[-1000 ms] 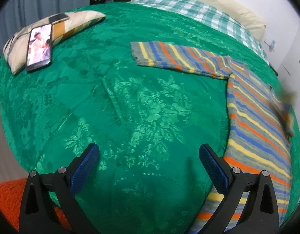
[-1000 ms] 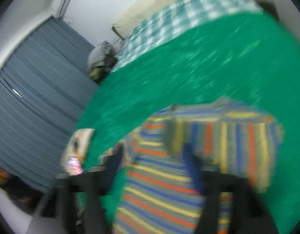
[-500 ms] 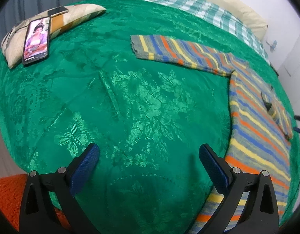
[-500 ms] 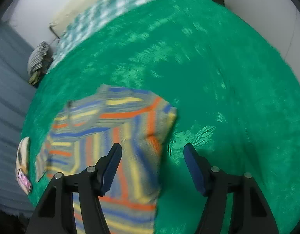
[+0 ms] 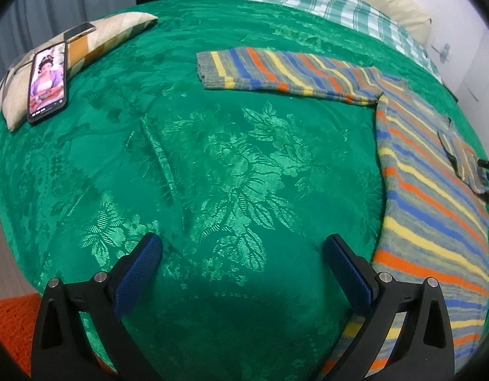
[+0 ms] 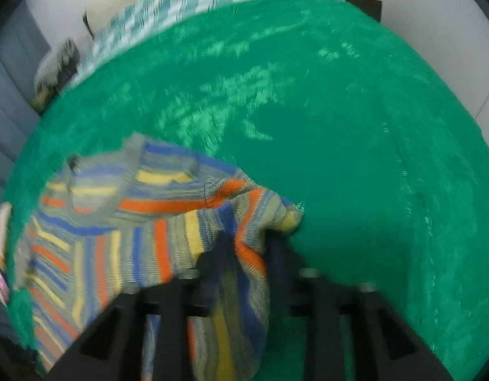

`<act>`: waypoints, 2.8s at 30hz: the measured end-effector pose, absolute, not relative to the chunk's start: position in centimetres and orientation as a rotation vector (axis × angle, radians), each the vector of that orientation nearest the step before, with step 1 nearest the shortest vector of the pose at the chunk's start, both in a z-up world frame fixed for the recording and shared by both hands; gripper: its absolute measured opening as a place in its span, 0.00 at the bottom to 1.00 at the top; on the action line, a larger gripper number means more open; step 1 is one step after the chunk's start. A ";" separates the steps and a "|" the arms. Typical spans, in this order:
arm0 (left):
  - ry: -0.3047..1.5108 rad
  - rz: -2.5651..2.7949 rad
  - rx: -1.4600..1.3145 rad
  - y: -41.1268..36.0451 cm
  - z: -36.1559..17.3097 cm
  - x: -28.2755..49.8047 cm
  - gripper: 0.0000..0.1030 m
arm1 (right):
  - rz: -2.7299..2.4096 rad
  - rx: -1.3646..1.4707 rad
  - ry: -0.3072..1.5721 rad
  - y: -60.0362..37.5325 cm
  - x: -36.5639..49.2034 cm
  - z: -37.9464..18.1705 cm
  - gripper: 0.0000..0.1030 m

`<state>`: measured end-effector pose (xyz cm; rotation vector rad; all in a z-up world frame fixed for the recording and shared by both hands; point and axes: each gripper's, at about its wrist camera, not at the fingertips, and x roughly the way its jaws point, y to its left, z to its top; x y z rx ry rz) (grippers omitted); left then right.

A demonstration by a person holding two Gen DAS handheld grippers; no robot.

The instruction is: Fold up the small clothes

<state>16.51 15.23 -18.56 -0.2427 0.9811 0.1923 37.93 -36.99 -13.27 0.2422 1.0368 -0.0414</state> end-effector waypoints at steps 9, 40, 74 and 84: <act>0.977 0.176 -0.278 15.7 -18.4 16.1 0.99 | 0.258 0.119 0.959 -30.6 32.7 -11.4 0.51; 0.986 0.117 -0.190 14.0 -18.0 15.1 0.99 | 0.144 0.000 1.065 -26.7 12.6 -16.0 0.66; 1.016 0.140 -0.082 12.3 -19.9 14.9 1.00 | 0.040 0.128 0.842 -26.3 4.0 -12.7 0.73; 1.024 0.135 -0.087 12.4 -19.9 15.0 1.00 | 0.058 0.108 0.840 -25.7 4.0 -12.6 0.73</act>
